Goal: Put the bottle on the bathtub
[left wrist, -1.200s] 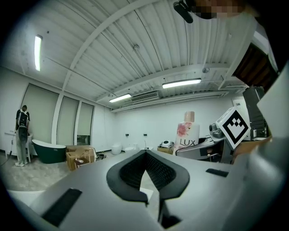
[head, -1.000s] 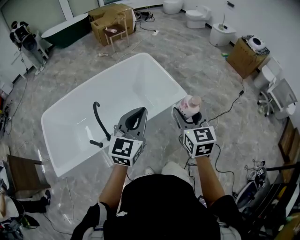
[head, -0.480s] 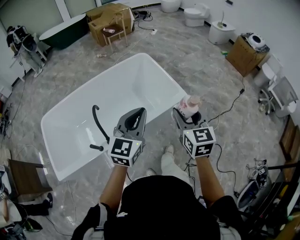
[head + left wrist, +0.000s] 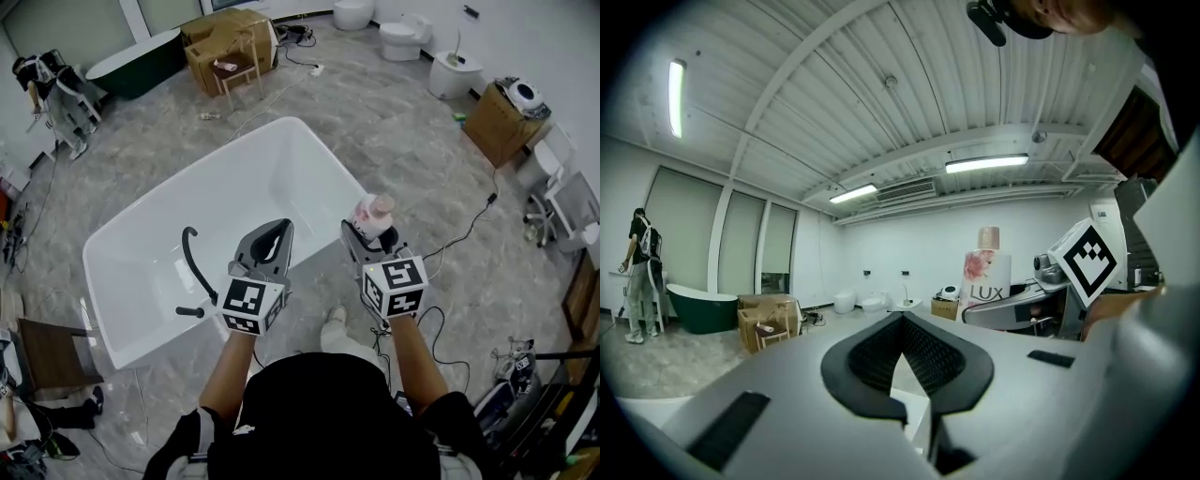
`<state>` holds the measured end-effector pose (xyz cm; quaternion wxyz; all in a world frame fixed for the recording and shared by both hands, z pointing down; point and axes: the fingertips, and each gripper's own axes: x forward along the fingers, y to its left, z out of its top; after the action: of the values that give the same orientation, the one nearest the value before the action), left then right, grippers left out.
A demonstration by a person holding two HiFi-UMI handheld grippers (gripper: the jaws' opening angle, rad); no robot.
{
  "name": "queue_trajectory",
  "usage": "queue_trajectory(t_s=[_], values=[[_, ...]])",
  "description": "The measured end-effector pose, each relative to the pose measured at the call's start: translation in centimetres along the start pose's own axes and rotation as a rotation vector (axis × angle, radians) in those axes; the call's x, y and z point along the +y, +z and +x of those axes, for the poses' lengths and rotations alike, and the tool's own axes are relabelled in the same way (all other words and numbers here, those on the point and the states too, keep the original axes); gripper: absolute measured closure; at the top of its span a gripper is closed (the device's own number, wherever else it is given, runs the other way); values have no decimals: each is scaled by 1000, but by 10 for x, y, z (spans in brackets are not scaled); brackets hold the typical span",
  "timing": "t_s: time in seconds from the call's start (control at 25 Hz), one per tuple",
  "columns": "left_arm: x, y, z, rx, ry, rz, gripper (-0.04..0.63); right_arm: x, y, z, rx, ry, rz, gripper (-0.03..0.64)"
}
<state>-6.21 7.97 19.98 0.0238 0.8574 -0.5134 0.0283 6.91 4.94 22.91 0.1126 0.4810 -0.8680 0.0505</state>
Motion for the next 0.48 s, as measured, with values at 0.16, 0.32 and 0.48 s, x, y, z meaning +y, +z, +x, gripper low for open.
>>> queue_trajectory(t_s=[0.16, 0.32, 0.48], values=[[8, 8, 39, -3, 12, 2, 583, -29, 10, 28, 0, 19, -7, 373], [16, 11, 76, 2, 39, -4, 583, -59, 17, 56, 3, 45, -9, 373], [26, 9, 109, 17, 73, -7, 583, -84, 21, 86, 9, 81, -12, 373]])
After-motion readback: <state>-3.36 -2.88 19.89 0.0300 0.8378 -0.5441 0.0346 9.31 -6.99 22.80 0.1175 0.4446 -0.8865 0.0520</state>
